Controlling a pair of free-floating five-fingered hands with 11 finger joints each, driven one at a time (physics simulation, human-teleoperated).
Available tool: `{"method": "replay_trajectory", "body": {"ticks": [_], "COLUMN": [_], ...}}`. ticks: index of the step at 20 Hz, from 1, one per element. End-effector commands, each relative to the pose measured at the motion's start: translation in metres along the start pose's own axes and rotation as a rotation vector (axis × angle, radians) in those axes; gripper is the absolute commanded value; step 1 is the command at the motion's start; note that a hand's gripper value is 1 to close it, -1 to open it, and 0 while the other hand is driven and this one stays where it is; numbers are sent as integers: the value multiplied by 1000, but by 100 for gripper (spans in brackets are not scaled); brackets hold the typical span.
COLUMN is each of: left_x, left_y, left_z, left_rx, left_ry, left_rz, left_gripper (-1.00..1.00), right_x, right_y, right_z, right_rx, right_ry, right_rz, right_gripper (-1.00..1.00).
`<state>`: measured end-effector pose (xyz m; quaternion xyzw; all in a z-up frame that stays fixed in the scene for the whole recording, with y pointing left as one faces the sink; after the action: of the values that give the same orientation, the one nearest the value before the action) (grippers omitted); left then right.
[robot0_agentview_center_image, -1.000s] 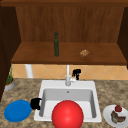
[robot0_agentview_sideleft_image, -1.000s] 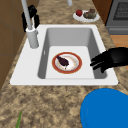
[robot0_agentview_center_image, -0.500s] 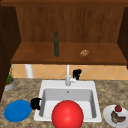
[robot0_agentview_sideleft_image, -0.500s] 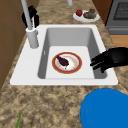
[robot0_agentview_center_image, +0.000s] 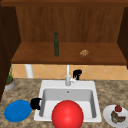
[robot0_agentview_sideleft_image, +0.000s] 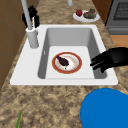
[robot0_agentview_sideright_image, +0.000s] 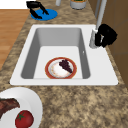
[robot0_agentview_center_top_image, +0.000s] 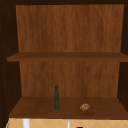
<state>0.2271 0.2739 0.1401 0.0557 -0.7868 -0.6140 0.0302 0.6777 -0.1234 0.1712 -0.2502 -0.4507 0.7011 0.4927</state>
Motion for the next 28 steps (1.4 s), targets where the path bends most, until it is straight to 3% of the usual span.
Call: {"method": "replay_trajectory", "body": {"ticks": [1,4,5,6,7,11,14,20,28], "left_x": [0,0,0,0,0,0,0,0,0], "left_y": [0,0,0,0,0,0,0,0,0], "left_z": [0,0,0,0,0,0,0,0,0], "left_rx": [0,0,0,0,0,0,0,0,0], "left_ry": [0,0,0,0,0,0,0,0,0], "left_rz": [0,0,0,0,0,0,0,0,0], "left_gripper": [0,0,0,0,0,0,0,0,0], "right_x": [-18,-5,-3,-1,-4,-9,-20,-52,-97], "right_y": [28,15,-1,1,-3,-20,-28,-30,-5], "right_z": [4,-6,-5,0,-6,18,30,64,93], "right_rx": [-57,24,29,-5,-4,15,19,-76,-149], "right_ry": [-21,-8,-7,-3,-2,-28,-26,-47,-74], "right_rz": [-43,-23,-21,-6,-7,66,52,29,5], "right_gripper": [100,100,100,100,-100,-100,-100,-100,-100]}}
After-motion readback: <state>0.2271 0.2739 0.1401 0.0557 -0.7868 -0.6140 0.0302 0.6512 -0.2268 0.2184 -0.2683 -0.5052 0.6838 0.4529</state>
